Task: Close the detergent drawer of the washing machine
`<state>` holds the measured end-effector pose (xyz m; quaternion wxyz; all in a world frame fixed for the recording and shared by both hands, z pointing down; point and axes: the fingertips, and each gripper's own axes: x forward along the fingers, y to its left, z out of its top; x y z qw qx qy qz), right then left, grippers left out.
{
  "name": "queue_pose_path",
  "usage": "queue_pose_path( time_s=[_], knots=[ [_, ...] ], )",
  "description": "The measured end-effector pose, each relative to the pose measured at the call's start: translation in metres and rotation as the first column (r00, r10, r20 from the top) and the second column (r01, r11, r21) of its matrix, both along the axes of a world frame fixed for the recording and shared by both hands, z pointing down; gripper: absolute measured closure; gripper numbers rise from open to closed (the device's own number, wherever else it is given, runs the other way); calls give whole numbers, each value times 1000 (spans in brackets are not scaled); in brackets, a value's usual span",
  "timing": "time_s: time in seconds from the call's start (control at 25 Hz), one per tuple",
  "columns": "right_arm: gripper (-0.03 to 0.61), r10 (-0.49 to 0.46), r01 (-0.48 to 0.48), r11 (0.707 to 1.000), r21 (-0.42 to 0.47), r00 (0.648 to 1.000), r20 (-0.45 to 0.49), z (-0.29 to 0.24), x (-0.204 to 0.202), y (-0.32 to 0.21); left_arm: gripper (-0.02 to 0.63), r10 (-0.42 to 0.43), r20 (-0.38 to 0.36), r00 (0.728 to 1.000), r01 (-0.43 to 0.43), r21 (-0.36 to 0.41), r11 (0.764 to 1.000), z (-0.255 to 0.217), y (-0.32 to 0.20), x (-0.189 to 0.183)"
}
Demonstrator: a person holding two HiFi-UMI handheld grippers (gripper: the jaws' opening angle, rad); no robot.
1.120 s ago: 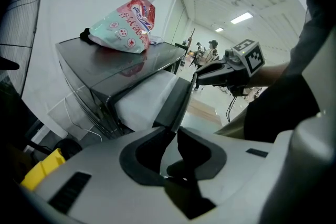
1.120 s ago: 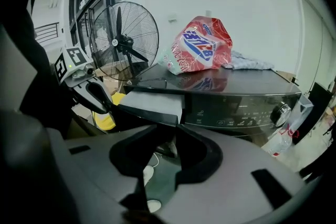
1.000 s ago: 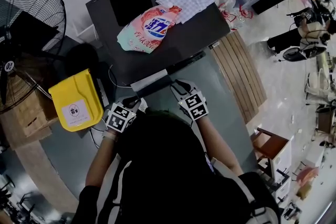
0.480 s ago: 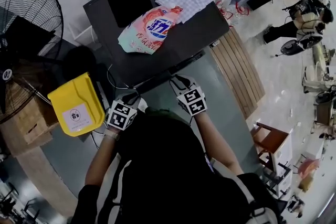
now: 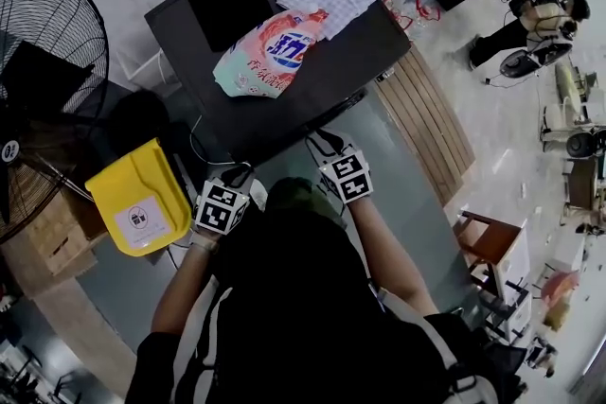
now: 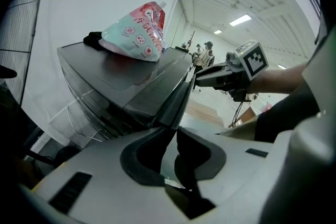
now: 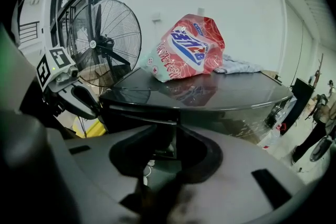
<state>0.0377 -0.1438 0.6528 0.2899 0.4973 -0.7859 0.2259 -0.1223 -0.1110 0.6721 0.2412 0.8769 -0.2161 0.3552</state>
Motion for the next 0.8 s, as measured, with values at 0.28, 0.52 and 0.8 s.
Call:
queue_pose_path(
  time_s=[0.28, 0.52, 0.8],
  knots=[
    [457, -2, 2, 1000, -1, 1000, 0, -1, 0, 0, 540, -29, 7, 1000, 29, -2, 1000, 0, 0, 0],
    [456, -52, 52, 998, -19, 999, 16, -1, 1, 1, 526, -123, 25, 992, 123, -16, 992, 0, 0, 0],
    [456, -172, 174, 983, -65, 984, 38, 0, 1, 1, 518, -255, 65, 965, 255, 10, 967, 0, -1, -1]
  ],
)
